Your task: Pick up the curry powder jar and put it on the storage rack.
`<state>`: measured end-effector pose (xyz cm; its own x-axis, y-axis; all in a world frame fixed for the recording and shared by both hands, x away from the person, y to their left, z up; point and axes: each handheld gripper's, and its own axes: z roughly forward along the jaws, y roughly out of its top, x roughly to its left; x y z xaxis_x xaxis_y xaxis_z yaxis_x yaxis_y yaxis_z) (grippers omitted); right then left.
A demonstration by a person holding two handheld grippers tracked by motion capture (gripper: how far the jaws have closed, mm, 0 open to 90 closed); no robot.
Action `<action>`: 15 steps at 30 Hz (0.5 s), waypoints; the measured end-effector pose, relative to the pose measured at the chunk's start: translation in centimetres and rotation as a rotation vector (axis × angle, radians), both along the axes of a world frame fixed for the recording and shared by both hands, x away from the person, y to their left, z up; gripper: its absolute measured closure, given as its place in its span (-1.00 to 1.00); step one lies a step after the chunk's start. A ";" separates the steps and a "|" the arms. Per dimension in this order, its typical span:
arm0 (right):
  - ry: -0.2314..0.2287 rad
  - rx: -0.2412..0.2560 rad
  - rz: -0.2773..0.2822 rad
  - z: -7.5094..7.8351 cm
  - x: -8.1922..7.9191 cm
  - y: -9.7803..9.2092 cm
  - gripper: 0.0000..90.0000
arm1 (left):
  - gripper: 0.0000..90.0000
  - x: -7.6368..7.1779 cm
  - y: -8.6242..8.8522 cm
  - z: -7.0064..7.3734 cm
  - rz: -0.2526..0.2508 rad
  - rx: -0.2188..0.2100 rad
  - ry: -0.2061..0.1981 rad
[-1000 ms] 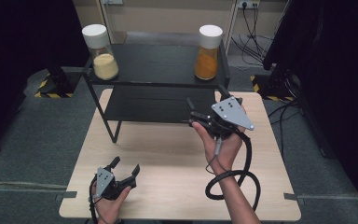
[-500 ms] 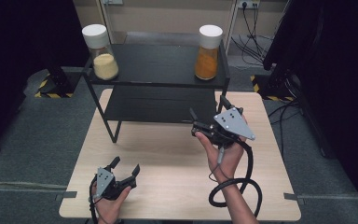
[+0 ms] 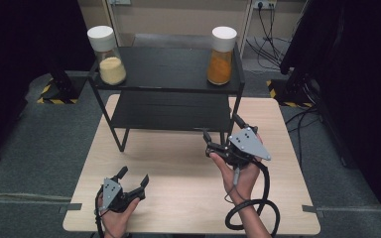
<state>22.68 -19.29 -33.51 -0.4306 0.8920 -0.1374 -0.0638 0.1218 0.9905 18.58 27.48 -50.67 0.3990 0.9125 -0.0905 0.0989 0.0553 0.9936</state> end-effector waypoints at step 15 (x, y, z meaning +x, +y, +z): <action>0.028 -0.006 0.011 -2.0 -0.7 -0.6 -0.88 | -0.71 0.0 0.0 0.0 0.000 0.003 0.000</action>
